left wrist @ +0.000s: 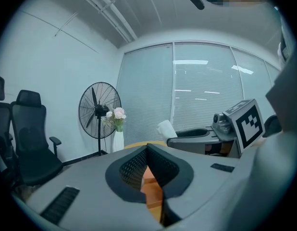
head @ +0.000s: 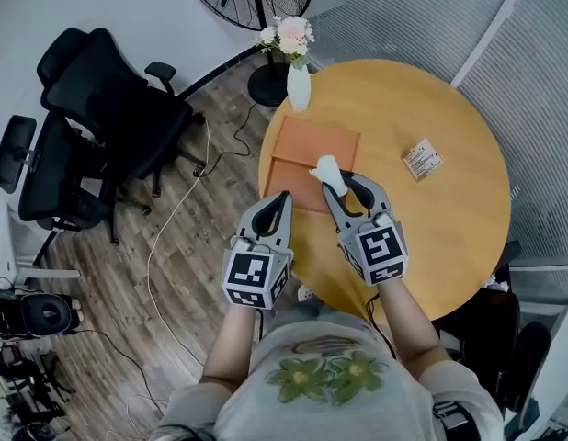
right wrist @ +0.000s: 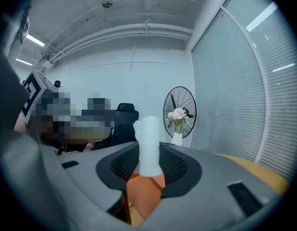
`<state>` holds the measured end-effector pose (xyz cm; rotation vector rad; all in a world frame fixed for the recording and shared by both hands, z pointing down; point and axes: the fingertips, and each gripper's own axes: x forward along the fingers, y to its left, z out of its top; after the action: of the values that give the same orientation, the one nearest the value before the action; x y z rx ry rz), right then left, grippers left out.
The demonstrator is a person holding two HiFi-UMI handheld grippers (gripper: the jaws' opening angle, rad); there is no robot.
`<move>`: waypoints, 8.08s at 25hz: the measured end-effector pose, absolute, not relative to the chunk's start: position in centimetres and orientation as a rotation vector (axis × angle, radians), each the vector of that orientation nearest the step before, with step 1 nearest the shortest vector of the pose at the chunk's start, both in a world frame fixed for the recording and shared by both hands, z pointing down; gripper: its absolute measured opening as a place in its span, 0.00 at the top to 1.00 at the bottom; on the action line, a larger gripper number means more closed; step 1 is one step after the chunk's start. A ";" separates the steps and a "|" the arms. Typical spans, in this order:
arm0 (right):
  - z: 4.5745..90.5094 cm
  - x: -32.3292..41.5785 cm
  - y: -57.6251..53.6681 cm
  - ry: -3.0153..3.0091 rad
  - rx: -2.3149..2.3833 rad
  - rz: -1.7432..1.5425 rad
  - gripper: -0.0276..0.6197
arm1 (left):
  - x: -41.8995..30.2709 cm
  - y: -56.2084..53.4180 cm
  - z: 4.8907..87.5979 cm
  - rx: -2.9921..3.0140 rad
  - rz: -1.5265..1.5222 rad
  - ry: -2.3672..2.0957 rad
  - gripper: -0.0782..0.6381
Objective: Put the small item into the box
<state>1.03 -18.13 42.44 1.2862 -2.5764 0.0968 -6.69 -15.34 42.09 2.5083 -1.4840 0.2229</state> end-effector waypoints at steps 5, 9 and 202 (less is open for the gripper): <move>43.7 1.1 -18.7 -2.556 1.275 0.109 0.74 | -6.8 -15.6 42.8 2.499 0.227 -1.476 0.89; 44.6 1.1 -19.3 -2.528 1.278 0.122 0.74 | -7.1 -15.8 43.3 2.489 0.236 -1.469 0.89; 60.8 -0.4 -23.2 -2.140 1.009 0.263 0.66 | -9.1 -18.2 46.3 2.414 0.247 -1.420 0.89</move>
<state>-0.41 -23.22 60.85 1.0087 -2.1402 0.2627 -9.14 -18.21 46.34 2.4141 -1.4201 0.2473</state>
